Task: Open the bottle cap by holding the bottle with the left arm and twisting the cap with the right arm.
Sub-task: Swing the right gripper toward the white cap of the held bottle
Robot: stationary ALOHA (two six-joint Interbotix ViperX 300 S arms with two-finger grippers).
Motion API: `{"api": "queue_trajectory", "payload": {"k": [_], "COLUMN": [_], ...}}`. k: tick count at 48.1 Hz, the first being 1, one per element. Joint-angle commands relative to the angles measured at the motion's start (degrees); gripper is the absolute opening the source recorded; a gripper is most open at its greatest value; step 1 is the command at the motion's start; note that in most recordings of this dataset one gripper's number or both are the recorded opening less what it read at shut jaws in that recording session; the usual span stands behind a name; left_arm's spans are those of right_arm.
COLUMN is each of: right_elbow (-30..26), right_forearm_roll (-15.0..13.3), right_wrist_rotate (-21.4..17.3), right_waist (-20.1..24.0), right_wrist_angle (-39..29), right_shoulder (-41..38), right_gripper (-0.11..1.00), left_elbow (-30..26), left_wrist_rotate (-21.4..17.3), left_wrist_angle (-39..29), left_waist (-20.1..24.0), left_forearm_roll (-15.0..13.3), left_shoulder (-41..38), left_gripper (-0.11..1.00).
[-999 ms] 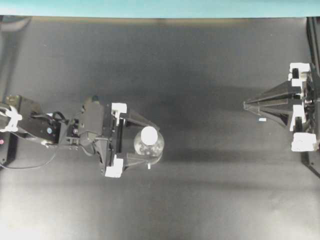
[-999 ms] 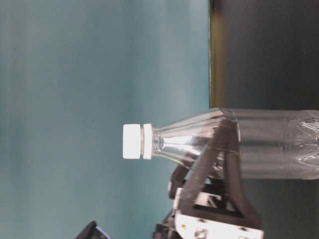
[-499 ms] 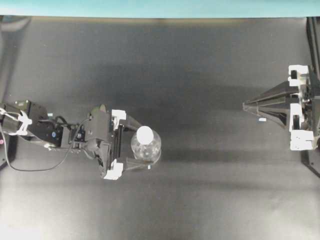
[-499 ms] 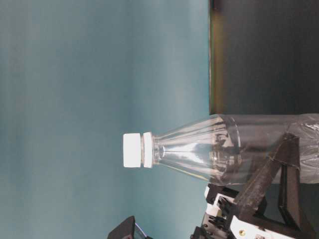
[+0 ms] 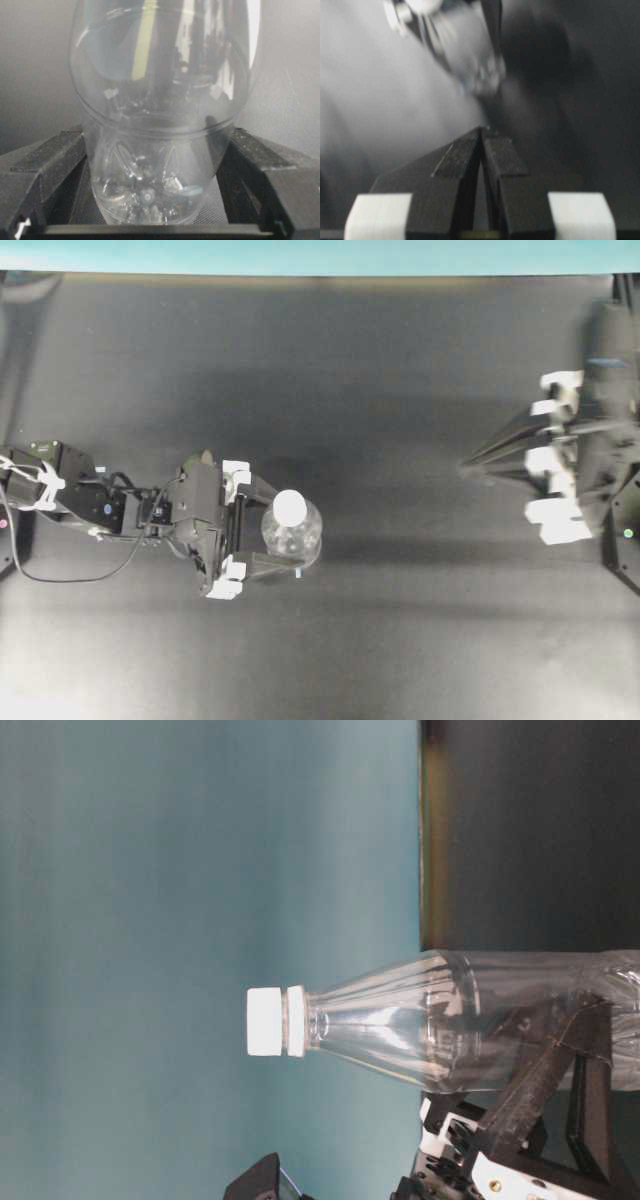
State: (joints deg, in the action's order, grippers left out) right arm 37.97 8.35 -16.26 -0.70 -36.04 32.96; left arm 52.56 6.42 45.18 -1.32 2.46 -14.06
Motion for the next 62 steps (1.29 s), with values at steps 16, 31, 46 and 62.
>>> {"api": "queue_trajectory", "payload": {"k": [16,31,46,62], "right_elbow": [-26.63,-46.41,-57.74,-58.62], "right_forearm_roll": [1.85,6.42,4.92,-0.35], "right_wrist_rotate": [-13.18,-30.06,-37.97,-37.79], "right_waist": [0.97,1.58,3.25,3.43], "right_wrist_angle": [-21.09,-35.33,-39.02,-42.71], "right_shoulder": [-18.54,-33.4,-44.12,-47.2], "right_gripper": [0.67,0.79,0.78,0.78], "left_elbow": [-0.09,0.09,0.09,0.26], "left_wrist_rotate": [-0.18,0.26,0.26,0.26], "left_wrist_angle": [-0.18,-0.44,-0.44,-0.44], "left_waist": [0.0,0.0,-0.18,-0.18], "left_forearm_roll": [0.18,0.18,0.18,0.18], "left_shoulder": [-0.35,-0.26,-0.26,-0.26], "left_gripper": [0.81,0.82,0.81,0.81]}}
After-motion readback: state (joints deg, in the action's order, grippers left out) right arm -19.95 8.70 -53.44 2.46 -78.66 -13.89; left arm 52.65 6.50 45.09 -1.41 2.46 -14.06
